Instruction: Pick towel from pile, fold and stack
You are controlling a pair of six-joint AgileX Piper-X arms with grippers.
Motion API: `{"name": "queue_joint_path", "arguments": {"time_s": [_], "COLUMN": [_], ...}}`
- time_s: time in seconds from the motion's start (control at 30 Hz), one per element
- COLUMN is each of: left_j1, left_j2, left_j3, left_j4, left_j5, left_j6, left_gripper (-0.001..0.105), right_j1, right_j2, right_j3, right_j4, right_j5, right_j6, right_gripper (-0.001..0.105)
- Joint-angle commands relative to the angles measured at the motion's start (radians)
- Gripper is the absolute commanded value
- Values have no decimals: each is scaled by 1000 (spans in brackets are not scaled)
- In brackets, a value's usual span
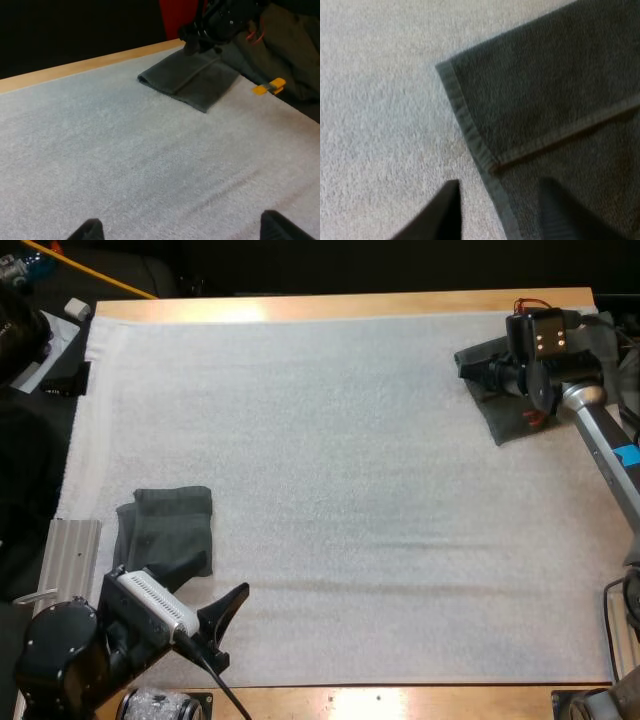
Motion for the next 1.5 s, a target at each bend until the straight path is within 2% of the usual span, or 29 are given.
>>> {"name": "queue_joint_path", "arguments": {"time_s": [0.0, 0.2, 0.77, 0.93, 1.03, 1.07, 1.13, 1.27, 1.47], "left_j1": [-4, -4, -3, -2, -3, -4, -4, -3, -4], "left_j2": [10, 9, 13, 13, 16, 14, 11, 11, 13], "left_j3": [-6, -6, -5, -6, -5, -5, -5, -4, -5], "left_j4": [-1, 1, 12, 16, 17, 13, 8, 8, 11], "left_j5": [14, 23, 30, 30, 29, 29, 28, 27, 26], "left_j6": [-12, -16, -20, -19, -19, -19, -18, -18, -18], "left_gripper": [62, 62, 62, 62, 62, 61, 61, 61, 61], "right_j1": [-5, -9, -10, -12, -12, -10, -8, -5, 5], "right_j2": [6, 98, 222, 235, 237, 234, 233, 248, 234], "right_j3": [-4, -6, -32, -39, -39, -38, -37, -41, -45], "right_j4": [-14, -46, -114, -110, -103, -100, -99, -71, -37], "right_j5": [-2, -10, 42, 37, 36, 34, 35, 35, 29], "right_j6": [-1, -16, 24, 28, 30, 26, 21, 11, -22], "right_gripper": [54, 51, 48, 38, 23, 14, 16, 2, 0]}}
